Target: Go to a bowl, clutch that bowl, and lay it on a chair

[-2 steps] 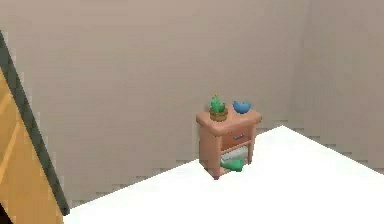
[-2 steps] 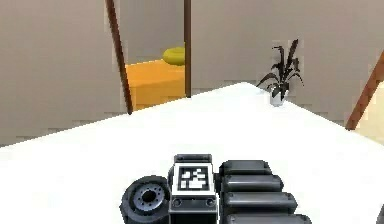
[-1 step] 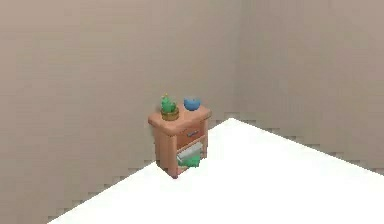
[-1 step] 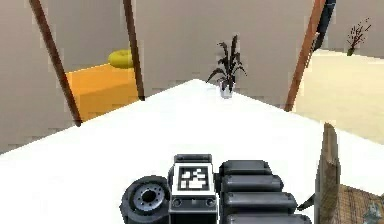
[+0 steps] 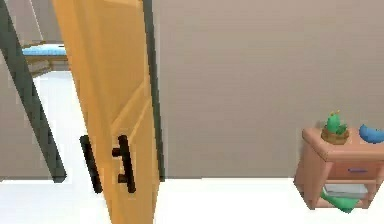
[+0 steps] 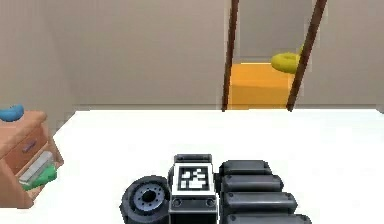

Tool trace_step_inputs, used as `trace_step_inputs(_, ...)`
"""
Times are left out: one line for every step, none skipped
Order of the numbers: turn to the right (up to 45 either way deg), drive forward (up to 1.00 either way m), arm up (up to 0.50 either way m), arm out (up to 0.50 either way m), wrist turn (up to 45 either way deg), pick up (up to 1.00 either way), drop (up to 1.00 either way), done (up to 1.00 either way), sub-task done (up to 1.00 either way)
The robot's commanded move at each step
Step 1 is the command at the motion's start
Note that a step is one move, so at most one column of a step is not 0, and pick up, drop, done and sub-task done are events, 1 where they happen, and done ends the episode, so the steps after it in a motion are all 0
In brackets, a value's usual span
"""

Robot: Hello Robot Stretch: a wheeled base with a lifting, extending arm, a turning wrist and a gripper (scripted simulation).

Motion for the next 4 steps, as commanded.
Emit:
trace_step_inputs(-45.0,0.00,0.00,0.00,0.0,0.00,0.00,0.00,0.00)
trace_step_inputs(-45.0,0.00,0.00,0.00,0.0,0.00,0.00,0.00,0.00)
trace_step_inputs(-9.0,0.00,0.00,0.00,0.0,0.00,0.00,0.00,0.00)
trace_step_inputs(0.0,0.30,0.00,0.00,0.0,0.00,0.00,0.00,0.00)
